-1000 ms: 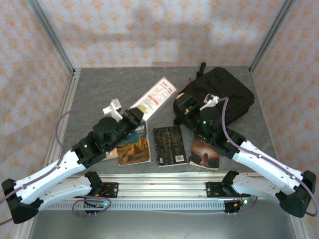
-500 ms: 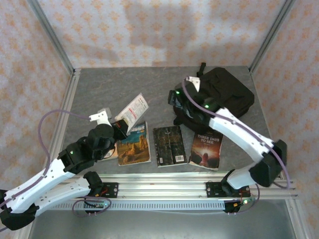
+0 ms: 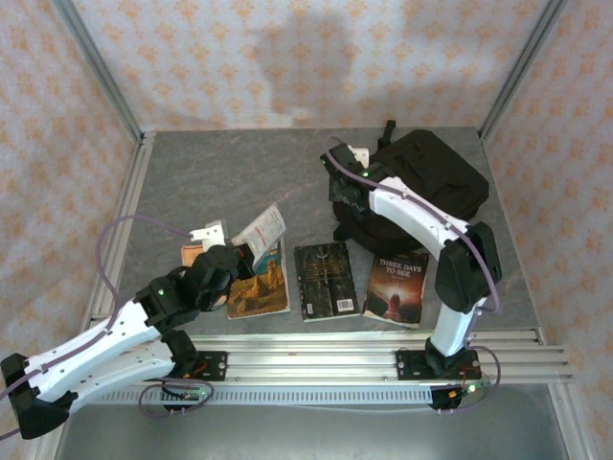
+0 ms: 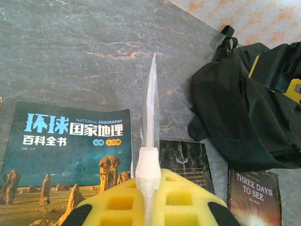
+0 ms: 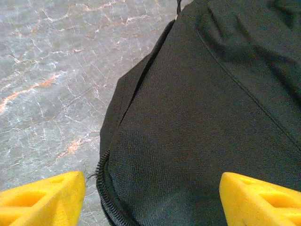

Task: Pack the student bag
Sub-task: Open the student bag at the top-right of the table.

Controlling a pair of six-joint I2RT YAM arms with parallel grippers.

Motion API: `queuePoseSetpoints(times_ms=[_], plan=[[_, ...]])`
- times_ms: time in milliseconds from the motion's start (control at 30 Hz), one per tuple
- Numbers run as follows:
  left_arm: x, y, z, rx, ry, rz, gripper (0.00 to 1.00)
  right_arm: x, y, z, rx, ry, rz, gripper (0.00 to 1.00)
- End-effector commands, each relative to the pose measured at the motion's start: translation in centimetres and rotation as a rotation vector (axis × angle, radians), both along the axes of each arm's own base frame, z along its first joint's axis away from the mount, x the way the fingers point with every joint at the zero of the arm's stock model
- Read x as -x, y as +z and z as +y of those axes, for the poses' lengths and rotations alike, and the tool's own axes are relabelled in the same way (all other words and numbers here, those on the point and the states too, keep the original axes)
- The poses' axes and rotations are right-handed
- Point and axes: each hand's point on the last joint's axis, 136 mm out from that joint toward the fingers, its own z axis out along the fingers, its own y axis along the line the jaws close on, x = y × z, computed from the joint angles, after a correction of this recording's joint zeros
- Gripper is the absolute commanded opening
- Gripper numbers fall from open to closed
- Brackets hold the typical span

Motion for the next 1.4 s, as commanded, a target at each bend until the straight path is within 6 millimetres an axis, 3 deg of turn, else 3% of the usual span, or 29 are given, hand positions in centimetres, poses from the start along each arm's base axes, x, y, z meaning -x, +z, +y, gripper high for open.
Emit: queuePoseSetpoints(times_ms=[0,200,400,600,867,1100,1367], plan=[[-0.8,1.1,-0.4,0.049,0.020,-0.049,0.00,-0.2,-0.2,0.8,0.004,0.027,0.034,0.75],[-0.9,0.7,-0.8,0.054,0.016,-0.038,0.00,-0.6,-1.3,0.0,0.068,0.022,0.047,0.72],[-1.0,0.5,-0.9,0.055,0.013,-0.033,0.00,-0.7,-1.9,-1.6,0.065,0.000,0.060,0.51],[-1.2,0.5,-1.5,0.065,0.001,-0.023,0.00,-0.4,-0.9,-2.6,0.055,-0.011,0.029,0.37],[-1.4,0.7,-2.2,0.071,-0.015,-0.017,0.00,-0.5,-0.7,-3.5,0.033,-0.005,0.031,0.00],[-2.2,3.0,-3.0,0.038,-0.042,-0.054,0.00,-0.4,2.2,-3.7,-0.013,0.001,-0.029,0.00],[-4.8,8.3,-8.8,0.089,-0.192,-0.131,0.00,-0.2,7.5,-4.9,-0.046,-0.020,-0.148,0.00]])
